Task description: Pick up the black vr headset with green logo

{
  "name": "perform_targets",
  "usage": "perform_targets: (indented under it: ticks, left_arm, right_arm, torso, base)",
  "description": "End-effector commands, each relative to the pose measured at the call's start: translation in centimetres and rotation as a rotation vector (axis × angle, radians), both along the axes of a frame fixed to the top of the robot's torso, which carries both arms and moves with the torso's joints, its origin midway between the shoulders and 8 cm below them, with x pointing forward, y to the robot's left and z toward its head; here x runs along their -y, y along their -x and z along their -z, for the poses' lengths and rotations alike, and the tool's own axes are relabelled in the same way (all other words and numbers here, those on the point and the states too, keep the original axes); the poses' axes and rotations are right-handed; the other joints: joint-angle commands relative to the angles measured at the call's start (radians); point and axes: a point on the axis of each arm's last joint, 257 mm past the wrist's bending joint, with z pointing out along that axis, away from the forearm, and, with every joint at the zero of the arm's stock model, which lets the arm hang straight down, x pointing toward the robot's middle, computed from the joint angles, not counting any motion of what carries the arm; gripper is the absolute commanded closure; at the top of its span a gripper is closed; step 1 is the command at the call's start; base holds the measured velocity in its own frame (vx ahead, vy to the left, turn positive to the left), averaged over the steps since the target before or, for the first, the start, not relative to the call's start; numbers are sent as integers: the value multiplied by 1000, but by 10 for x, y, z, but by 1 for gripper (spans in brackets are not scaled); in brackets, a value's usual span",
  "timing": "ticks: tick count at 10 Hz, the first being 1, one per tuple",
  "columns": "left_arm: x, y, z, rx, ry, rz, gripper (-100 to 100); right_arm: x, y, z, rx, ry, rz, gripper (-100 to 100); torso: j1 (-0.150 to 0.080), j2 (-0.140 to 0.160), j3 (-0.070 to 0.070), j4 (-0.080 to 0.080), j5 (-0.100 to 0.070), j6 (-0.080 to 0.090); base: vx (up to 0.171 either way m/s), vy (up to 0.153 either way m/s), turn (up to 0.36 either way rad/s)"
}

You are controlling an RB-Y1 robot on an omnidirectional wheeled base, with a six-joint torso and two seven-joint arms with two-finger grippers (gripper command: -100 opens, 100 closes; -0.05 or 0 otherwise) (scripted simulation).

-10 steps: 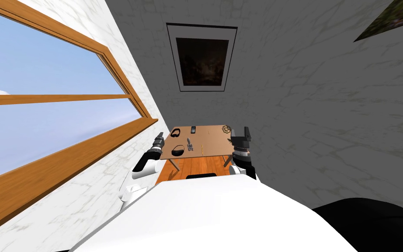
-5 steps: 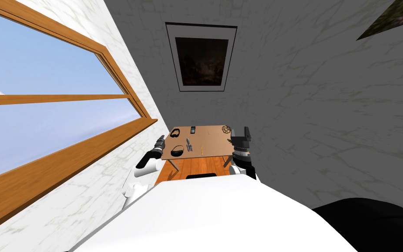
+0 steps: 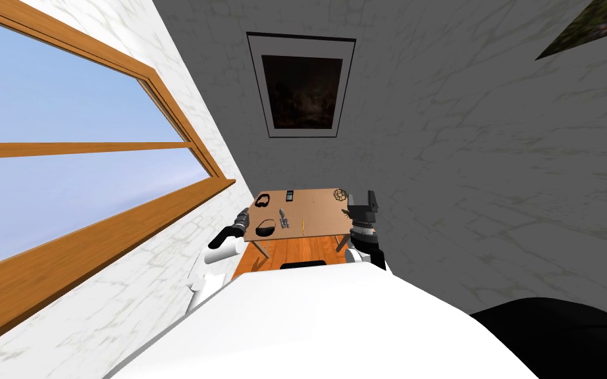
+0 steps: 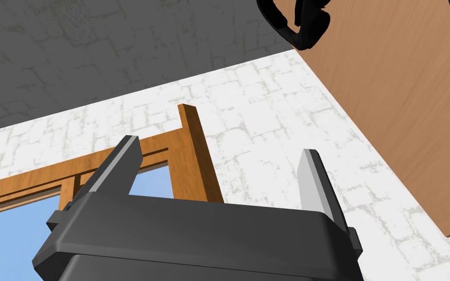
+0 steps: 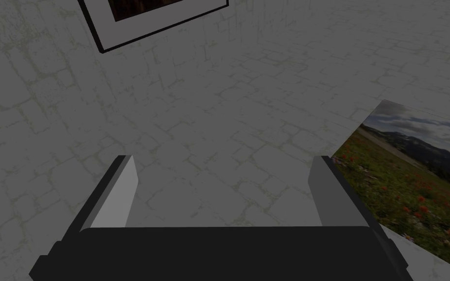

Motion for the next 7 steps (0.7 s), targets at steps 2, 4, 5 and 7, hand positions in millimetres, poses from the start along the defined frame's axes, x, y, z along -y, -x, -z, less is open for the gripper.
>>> perform_targets:
  ticks: [2, 4, 5, 7]
  left_arm:
    - [-4, 7, 31, -87, 42, -22, -100]
    - [-7, 12, 51, -150, 71, -36, -100]
    - [-9, 14, 65, -187, 94, -49, -100]
    - [-9, 21, 85, -250, 124, -64, -100]
  right_arm:
    - [0, 0, 0, 0, 0, 0, 0]
    - [0, 0, 0, 0, 0, 0, 0]
    - [0, 0, 0, 0, 0, 0, 0]
    - [0, 0, 0, 0, 0, 0, 0]
  torso:
    - [0, 0, 0, 0, 0, 0]
    - [0, 0, 0, 0, 0, 0]
    - [0, 0, 0, 0, 0, 0]
    - [0, 0, 0, 0, 0, 0]
  base:
    - [13, -12, -17]
    - [13, -12, -25]
    - [17, -16, -49]
    - [13, -11, -33]
